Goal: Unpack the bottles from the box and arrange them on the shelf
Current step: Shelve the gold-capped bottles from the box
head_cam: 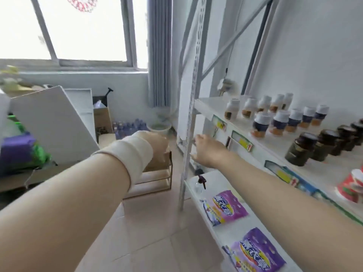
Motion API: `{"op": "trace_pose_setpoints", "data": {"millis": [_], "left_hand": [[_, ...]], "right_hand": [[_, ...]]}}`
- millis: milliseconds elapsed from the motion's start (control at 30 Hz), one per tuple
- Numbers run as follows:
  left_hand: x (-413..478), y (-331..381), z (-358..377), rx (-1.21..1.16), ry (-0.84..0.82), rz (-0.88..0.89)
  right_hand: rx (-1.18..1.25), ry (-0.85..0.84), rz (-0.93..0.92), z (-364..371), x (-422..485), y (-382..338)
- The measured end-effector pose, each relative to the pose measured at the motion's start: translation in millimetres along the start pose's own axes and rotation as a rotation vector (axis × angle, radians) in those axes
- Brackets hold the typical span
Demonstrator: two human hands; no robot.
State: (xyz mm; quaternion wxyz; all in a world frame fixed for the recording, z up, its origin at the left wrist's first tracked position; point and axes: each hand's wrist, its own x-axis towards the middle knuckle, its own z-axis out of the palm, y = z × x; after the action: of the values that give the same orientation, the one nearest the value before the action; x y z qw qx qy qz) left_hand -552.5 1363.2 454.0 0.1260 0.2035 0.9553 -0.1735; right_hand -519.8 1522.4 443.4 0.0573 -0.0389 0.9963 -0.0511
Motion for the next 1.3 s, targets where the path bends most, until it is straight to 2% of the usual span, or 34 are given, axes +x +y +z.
{"op": "trace_pose_setpoints", "data": {"millis": [100, 200, 333, 467, 567, 933, 1067, 1300], "left_hand": [[34, -31, 59, -0.063, -0.234, 0.003], [70, -50, 99, -0.127, -0.305, 0.016], [140, -77, 127, -0.157, -0.377, 0.007], [219, -108, 136, -0.199, -0.378, -0.025], [272, -128, 137, -0.236, -0.408, -0.043], [439, -229, 187, -0.390, -0.464, -0.022], [528, -270, 240, -0.514, -0.436, -0.042], [650, -304, 312, -0.575, -0.605, 0.040]], "right_hand": [[-0.066, -0.337, -0.046, 49, 52, -29], [-0.117, -0.515, -0.061, 88, 107, -40], [-0.108, -0.545, -0.097, 116, 188, -37], [-0.052, -0.547, -0.120, 131, 274, -21], [-0.034, -0.609, -0.114, 140, 333, -8], [-0.190, -0.681, -0.158, 203, 545, -13], [-0.144, -0.647, -0.088, 250, 632, -18], [-0.020, -0.781, 0.123, 316, 734, -10]]}}
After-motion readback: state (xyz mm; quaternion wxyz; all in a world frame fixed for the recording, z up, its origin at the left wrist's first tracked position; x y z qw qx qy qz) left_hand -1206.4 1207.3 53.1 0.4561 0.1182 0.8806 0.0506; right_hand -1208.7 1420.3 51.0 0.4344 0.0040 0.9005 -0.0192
